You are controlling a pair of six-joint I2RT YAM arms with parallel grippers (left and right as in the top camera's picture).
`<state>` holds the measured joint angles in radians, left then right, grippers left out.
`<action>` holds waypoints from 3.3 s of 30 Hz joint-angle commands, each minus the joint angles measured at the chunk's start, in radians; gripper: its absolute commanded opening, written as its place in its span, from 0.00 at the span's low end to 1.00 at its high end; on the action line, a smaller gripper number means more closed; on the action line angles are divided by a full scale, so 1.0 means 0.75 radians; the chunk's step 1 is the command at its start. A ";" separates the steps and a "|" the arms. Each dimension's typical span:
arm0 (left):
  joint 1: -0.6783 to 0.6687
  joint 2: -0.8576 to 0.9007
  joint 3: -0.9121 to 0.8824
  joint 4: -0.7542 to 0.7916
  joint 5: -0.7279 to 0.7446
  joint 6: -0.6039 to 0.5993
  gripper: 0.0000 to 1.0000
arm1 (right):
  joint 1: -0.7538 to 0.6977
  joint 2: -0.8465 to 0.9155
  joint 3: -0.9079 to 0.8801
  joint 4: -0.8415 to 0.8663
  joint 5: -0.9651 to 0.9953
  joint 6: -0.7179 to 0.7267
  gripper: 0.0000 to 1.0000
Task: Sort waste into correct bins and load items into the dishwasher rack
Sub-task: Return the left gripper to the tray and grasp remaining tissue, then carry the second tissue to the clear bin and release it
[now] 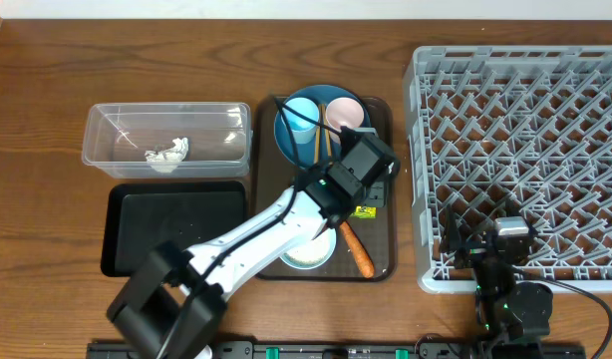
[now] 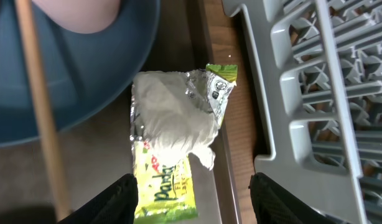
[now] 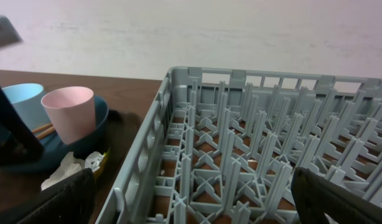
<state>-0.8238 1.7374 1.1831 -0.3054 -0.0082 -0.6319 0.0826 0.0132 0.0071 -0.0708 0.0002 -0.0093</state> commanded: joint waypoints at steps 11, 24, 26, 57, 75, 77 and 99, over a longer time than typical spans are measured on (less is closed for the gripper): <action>-0.018 0.181 0.020 0.168 -0.054 -0.013 0.60 | -0.024 0.001 -0.002 -0.006 0.005 -0.014 0.99; -0.018 0.240 0.020 0.172 -0.131 -0.027 0.19 | -0.023 0.001 -0.002 -0.006 0.005 -0.014 0.99; -0.018 0.231 0.020 0.170 -0.130 -0.027 0.14 | -0.024 0.001 -0.002 -0.006 0.005 -0.014 0.99; 0.158 -0.385 0.020 -0.209 -0.465 0.145 0.06 | -0.024 0.001 -0.002 -0.006 0.005 -0.014 0.99; 0.754 -0.340 0.018 -0.285 -0.391 0.143 0.06 | -0.024 0.001 -0.002 -0.006 0.005 -0.014 0.99; 0.783 -0.306 0.018 -0.285 -0.388 0.143 0.06 | -0.024 0.001 -0.002 -0.006 0.005 -0.014 0.99; 0.820 -0.137 0.019 -0.241 -0.383 0.139 0.54 | -0.024 0.001 -0.002 -0.006 0.005 -0.014 0.99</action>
<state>-0.2131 1.6848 1.1831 -0.4824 -0.2932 -0.5339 0.0826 0.0132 0.0071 -0.0708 0.0006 -0.0093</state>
